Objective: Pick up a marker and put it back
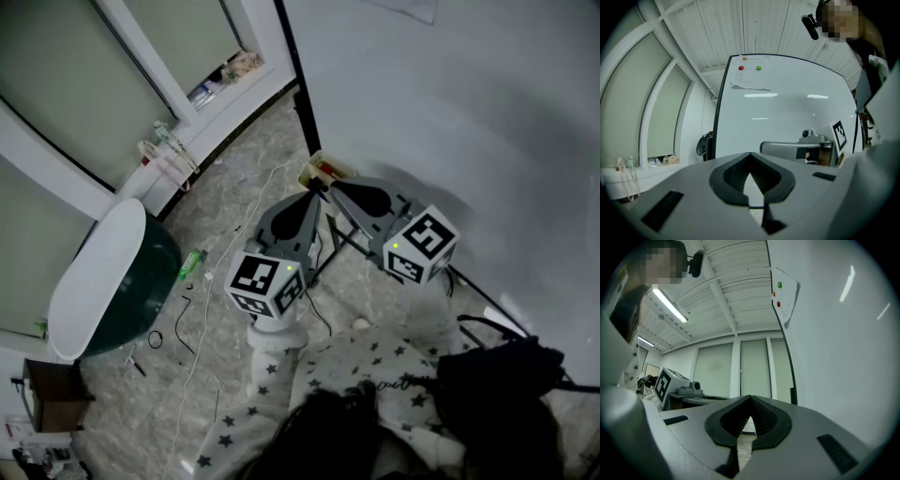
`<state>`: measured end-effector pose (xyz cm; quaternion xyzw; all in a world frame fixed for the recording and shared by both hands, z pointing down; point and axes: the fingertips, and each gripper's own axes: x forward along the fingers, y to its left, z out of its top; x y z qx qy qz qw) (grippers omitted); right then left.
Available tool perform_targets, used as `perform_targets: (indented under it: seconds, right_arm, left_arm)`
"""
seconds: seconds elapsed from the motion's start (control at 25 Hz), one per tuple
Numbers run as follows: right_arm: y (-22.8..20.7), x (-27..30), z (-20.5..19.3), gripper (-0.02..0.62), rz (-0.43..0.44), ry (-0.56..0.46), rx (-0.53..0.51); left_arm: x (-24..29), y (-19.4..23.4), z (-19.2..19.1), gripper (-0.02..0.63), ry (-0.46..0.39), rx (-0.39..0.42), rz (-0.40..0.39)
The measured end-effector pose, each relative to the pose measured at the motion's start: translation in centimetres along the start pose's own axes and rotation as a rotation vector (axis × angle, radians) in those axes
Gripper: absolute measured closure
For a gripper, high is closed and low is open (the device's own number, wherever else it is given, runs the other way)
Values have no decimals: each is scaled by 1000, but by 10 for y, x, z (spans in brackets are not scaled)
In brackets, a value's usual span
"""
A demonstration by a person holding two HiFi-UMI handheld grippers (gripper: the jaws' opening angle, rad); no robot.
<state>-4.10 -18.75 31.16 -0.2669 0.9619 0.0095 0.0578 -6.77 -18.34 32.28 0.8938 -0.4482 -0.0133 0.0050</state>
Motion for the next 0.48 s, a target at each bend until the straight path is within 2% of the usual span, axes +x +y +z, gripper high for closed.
perform_targets:
  seconds: [0.48]
  right_arm:
    - [1, -7, 0, 591, -2, -1, 2]
  left_arm:
    - [0, -14, -2, 604, 5, 8, -38]
